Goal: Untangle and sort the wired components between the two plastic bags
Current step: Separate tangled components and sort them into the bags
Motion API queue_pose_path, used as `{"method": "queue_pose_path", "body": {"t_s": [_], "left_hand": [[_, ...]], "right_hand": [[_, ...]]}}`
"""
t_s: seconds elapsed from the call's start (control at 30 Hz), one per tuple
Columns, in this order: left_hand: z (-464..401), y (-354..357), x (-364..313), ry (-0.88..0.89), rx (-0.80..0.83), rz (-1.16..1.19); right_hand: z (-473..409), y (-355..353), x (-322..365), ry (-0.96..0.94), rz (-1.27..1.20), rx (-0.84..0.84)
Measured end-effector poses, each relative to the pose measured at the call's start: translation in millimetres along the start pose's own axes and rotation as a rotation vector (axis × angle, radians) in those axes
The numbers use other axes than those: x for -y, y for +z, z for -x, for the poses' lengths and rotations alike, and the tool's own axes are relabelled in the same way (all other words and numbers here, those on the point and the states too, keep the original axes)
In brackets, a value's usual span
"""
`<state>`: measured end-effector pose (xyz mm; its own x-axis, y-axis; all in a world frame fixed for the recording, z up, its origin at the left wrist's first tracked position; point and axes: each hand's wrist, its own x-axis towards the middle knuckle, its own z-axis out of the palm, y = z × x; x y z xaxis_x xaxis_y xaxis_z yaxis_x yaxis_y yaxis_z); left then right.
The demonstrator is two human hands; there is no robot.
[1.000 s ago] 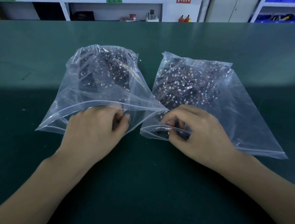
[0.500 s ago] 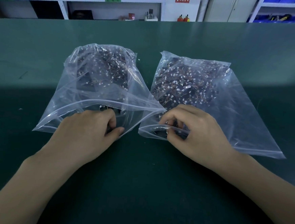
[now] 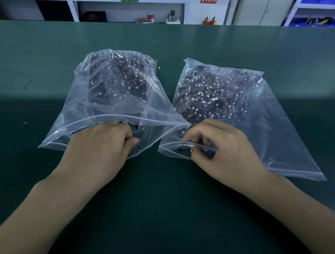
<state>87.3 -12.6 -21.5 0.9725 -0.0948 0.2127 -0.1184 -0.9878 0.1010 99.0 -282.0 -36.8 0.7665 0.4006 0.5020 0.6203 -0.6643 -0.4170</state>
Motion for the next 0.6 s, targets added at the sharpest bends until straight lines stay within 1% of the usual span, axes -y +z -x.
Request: {"method": "queue_pose_path", "body": {"t_s": [0.07, 0.13, 0.23, 0.3, 0.37, 0.43, 0.6], "left_hand": [[0.6, 1.1, -3.8, 0.055, -0.117, 0.022], [2.0, 2.8, -7.7, 0.148, -0.214, 0.076], [5.8, 4.4, -18.3, 0.296, -0.309, 0.185], [8.1, 5.4, -26.0, 0.357, -0.36, 0.277], [11.1, 7.7, -31.8, 0.397, -0.383, 0.382], [14.6, 9.1, -36.2, 0.414, -0.366, 0.505], [18.4, 11.0, -42.7, 0.353, -0.313, 0.764]], "right_hand": [[0.0, -1.6, 2.4, -0.014, 0.007, 0.022], [0.5, -2.2, 4.8, -0.03, 0.006, 0.045], [0.5, -0.6, 6.1, -0.034, -0.026, 0.036], [0.4, 1.0, 5.3, -0.03, -0.058, 0.03], [0.2, 2.1, 3.4, -0.041, -0.102, 0.032], [-0.2, 4.1, 2.4, -0.075, -0.134, 0.02], [-0.9, 9.2, 0.3, -0.143, -0.24, -0.05]]}}
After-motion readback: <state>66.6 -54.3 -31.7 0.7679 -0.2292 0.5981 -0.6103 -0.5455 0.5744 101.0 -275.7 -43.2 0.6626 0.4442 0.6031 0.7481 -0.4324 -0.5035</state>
